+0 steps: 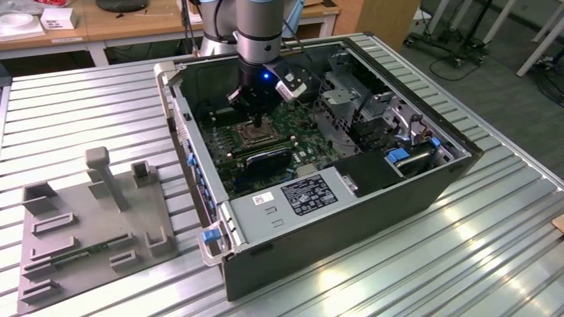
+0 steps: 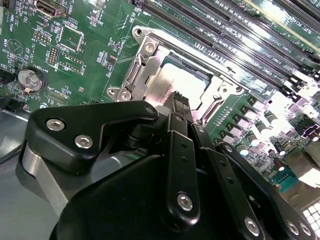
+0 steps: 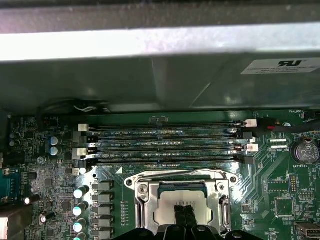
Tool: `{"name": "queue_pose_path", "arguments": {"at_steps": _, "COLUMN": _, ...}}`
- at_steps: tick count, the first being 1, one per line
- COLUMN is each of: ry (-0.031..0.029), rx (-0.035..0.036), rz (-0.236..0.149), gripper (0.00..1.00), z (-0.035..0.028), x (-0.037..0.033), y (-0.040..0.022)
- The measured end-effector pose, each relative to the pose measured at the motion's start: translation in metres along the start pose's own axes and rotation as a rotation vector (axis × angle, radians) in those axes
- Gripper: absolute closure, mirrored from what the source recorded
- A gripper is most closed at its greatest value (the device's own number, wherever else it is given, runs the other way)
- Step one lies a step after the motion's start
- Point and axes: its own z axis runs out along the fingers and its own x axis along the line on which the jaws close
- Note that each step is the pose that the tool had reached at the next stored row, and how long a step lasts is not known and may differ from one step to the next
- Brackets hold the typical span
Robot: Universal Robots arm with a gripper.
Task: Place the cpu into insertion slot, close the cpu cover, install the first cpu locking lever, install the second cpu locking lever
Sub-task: 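Install the second cpu locking lever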
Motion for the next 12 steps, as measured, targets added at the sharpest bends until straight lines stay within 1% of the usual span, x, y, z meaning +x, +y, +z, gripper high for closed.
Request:
{"name": "queue_pose_path", "arguments": {"at_steps": 4, "ry": 0.0001, "rx": 0.0002, "rz": 0.000, "gripper": 0.89, "z": -0.0003, "x": 0.0000, "y": 0.0000}}
{"name": "queue_pose_path", "arguments": {"at_steps": 6, "ry": 0.0003, "rx": 0.0004, "rz": 0.000, "gripper": 0.89, "z": -0.0021, "x": -0.0001, "y": 0.0001}}
{"name": "queue_pose_path", "arguments": {"at_steps": 10, "ry": 0.0001, "rx": 0.0001, "rz": 0.000, "gripper": 0.89, "z": -0.0088, "x": -0.0004, "y": 0.0004}}
{"name": "queue_pose_path", "arguments": {"at_steps": 12, "ry": 0.0001, "rx": 0.0001, "rz": 0.000, "gripper": 0.89, "z": -0.0108, "x": -0.0005, "y": 0.0005}}
